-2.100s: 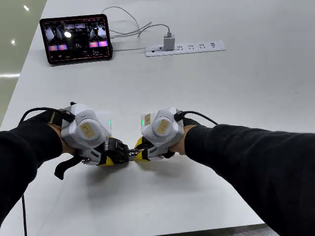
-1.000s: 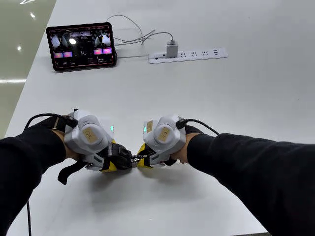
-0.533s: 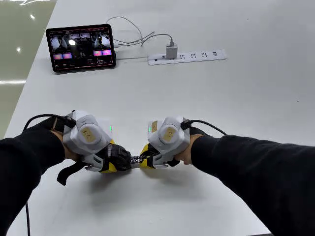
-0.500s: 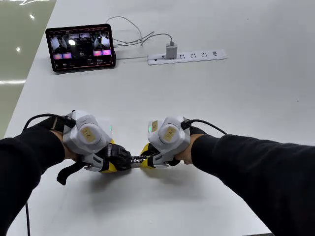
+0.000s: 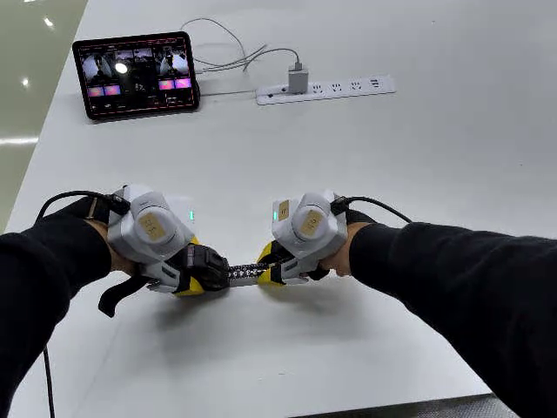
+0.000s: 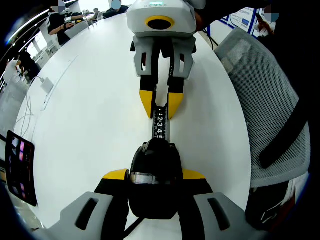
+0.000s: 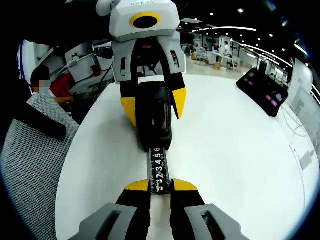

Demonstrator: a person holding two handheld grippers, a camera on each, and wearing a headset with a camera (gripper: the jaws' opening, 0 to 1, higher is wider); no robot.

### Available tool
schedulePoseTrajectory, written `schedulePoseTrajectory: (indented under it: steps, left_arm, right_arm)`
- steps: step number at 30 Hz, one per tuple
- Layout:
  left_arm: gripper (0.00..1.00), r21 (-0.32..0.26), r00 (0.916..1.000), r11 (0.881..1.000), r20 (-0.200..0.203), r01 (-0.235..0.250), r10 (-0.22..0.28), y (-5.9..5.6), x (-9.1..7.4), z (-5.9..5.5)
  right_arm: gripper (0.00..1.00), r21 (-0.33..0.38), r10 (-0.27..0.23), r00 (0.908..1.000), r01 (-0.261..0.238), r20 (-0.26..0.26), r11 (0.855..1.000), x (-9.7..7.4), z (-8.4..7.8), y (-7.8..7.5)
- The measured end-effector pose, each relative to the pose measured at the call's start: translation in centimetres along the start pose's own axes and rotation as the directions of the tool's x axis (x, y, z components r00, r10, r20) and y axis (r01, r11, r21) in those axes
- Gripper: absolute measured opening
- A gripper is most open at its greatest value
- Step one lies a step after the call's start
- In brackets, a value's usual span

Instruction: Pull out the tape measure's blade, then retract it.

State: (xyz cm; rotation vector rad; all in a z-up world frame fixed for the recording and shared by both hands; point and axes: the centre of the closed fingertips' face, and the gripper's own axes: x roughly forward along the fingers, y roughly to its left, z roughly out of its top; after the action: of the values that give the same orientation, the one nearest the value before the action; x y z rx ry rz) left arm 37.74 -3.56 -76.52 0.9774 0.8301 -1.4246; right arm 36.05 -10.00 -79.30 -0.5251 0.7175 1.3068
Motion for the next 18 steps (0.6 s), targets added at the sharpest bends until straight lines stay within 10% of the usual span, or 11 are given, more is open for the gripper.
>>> schedulePoseTrajectory:
  steps: [18]
  left_arm:
    - [0.32, 0.001, 1.0000, 1.000, -0.004, -0.003, 0.003, 0.02, -0.05, 0.04]
  right_arm:
    - [0.10, 0.016, -0.006, 1.0000, 0.006, 0.000, 1.000, -1.01, -0.76, -0.06]
